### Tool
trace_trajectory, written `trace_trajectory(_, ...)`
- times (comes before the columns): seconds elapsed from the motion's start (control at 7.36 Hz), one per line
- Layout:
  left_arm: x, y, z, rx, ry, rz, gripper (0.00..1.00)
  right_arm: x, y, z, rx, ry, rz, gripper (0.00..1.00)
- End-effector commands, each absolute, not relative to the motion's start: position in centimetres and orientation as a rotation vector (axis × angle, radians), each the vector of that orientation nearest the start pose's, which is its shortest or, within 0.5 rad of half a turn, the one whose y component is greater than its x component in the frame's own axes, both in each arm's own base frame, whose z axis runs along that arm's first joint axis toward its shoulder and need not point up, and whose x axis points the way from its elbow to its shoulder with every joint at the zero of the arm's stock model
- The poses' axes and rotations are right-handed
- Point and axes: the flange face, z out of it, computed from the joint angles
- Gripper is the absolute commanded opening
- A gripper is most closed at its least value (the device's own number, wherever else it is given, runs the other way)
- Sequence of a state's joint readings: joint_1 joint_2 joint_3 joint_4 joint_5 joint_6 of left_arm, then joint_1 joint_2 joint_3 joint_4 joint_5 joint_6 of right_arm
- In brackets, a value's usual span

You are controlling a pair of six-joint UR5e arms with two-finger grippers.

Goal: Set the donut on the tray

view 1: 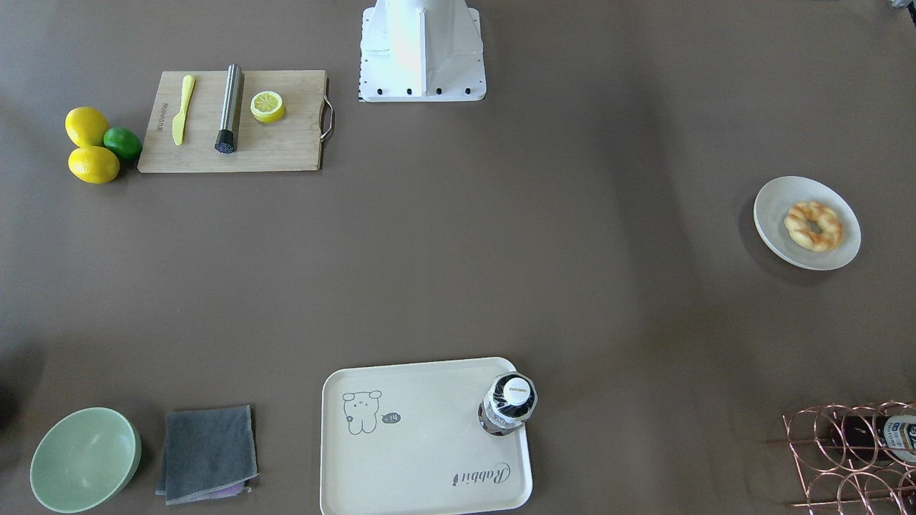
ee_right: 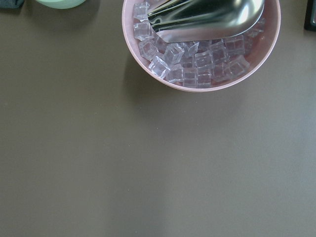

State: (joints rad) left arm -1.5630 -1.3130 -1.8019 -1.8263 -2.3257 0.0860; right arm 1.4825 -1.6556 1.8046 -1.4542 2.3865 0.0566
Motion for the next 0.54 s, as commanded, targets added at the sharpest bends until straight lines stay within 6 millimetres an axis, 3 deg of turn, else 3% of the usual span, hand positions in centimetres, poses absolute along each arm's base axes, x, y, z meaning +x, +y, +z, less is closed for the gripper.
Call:
trace_trajectory(0.0, -2.0, -42.8, 65.6, 0.216, 0.760, 0.175, 0.84, 1.5, -47.0, 56.6, 0.183, -0.830, -0.130, 1.00)
trace_trajectory(0.27, -0.2, -44.7, 68.6, 0.189, 0.765, 0.202, 0.87, 1.3, -47.0, 56.8, 0.178, -0.830, -0.133, 1.00)
trace_trajectory(0.41, 0.4, -44.7, 71.0, 0.210, 0.768, 0.223, 0.96, 1.1, -47.0, 56.6, 0.178, -0.834, -0.137, 1.00)
